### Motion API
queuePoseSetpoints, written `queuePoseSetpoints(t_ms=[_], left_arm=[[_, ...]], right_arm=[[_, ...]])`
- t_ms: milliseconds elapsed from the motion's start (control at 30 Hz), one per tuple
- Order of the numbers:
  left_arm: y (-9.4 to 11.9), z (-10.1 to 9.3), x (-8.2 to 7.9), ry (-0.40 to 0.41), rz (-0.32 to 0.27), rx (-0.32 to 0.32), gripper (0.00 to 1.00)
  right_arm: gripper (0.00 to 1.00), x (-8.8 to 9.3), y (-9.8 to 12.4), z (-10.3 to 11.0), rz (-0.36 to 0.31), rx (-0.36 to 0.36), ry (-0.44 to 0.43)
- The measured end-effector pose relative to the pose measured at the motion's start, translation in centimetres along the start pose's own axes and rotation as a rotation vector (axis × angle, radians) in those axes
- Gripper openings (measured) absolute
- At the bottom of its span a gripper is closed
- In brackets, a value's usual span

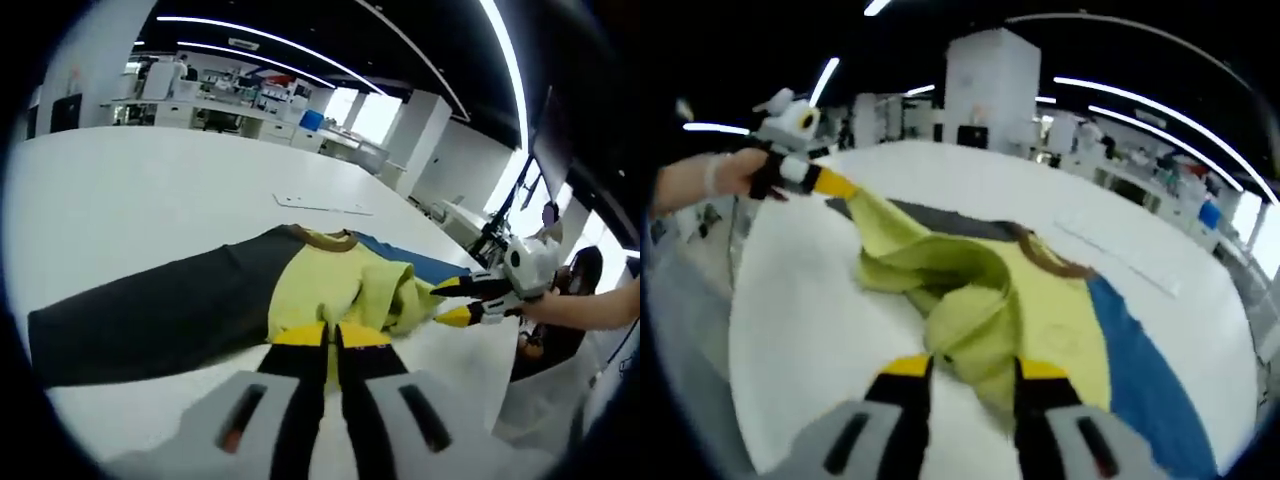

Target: Fold the garment on the visible template until the final outline fits inside the template.

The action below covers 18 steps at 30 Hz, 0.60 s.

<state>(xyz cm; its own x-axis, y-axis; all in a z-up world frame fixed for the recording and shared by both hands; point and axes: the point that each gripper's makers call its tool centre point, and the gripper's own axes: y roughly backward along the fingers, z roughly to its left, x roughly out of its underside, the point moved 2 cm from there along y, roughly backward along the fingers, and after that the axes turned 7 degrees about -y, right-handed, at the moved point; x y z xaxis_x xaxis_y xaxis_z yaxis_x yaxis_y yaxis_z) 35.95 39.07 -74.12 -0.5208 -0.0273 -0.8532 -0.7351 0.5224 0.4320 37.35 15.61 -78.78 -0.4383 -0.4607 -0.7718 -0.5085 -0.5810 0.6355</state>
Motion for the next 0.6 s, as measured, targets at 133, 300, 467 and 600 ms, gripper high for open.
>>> queuePoseSetpoints(t_ms=[133, 300, 467, 600], left_arm=[[0.0, 0.0, 0.0, 0.003, -0.002, -0.002, 0.00], [0.0, 0.1, 0.0, 0.006, 0.000, -0.001, 0.00], [0.1, -0.1, 0.1, 0.011, -0.002, -0.002, 0.00], [0.2, -0.1, 0.2, 0.013, 0.002, 0.000, 0.00]], right_arm=[[0.22, -0.1, -0.7, 1.5, 0.015, -0.044, 0.045], [0.16, 0.4, -2.5, 2.0, 0.047, -0.029, 0.141], [0.09, 0.4, -3.4, 1.9, 0.051, -0.013, 0.116], [0.00, 0.4, -3.5, 2.0, 0.051, -0.016, 0.100]])
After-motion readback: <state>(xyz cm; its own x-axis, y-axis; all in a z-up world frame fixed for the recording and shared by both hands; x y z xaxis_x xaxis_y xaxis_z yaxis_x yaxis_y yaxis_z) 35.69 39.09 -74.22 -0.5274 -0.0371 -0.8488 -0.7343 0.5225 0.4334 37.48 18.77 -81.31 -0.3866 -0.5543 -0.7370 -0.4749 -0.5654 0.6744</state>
